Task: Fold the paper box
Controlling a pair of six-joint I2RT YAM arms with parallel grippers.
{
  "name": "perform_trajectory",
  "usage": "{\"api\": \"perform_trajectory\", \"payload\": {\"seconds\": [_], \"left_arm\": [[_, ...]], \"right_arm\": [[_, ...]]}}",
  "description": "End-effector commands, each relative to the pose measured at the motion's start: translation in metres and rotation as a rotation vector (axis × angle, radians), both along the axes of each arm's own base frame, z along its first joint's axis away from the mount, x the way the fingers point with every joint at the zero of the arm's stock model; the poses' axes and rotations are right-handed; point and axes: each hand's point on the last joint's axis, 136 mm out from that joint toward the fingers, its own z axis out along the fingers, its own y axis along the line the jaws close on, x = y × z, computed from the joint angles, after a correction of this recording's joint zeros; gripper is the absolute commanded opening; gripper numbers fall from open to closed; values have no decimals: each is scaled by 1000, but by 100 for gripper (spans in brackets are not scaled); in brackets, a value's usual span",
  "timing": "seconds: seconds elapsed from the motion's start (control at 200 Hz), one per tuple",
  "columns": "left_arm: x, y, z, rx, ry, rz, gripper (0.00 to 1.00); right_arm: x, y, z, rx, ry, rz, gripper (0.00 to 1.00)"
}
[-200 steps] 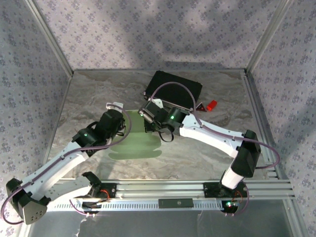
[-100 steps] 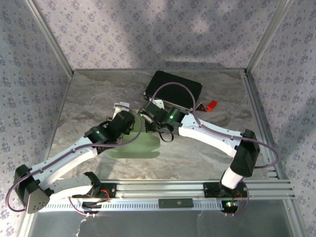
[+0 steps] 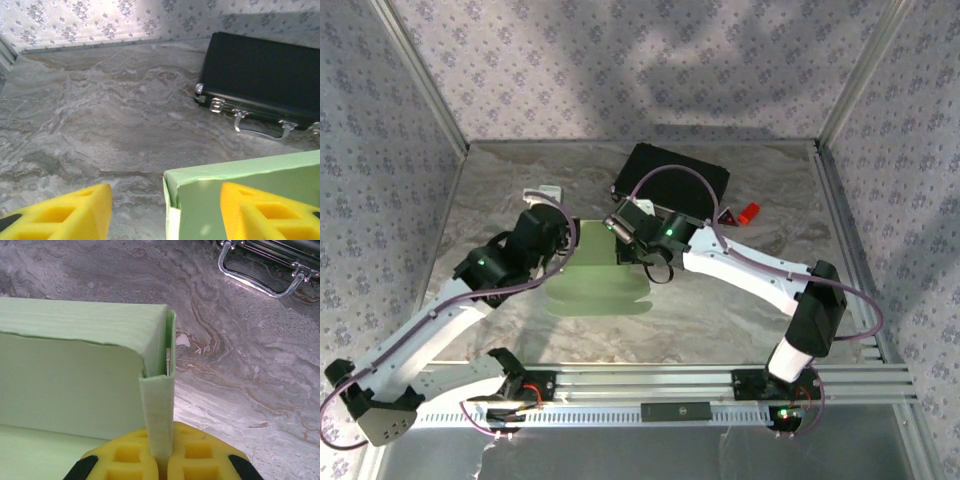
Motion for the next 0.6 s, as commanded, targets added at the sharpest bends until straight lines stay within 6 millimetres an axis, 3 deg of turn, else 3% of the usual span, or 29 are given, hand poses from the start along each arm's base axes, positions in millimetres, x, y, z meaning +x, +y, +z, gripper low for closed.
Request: {"api": "perform_trajectory", "payload": {"seconds": [0.0, 0.165, 0.345, 0.43, 0.51, 0.595], "left_arm": [[-13, 9, -10, 8, 84, 1, 59], [-28, 24, -10, -64, 110, 79, 52], [-47, 25, -2, -103, 110, 130, 47], [-45, 23, 4, -99, 89, 119, 47], [-37, 4, 10, -38, 58, -1, 53], [-23, 6, -1, 95, 104, -32, 57]], "right_arm": [[2, 2, 4, 27, 3, -20, 0], [7, -8, -7, 47, 58, -88, 0], [17, -21, -26, 93, 110, -187, 0], [18, -21, -28, 94, 107, -196, 0], [15, -18, -29, 83, 109, -181, 0], [12, -16, -32, 63, 114, -162, 0]]}}
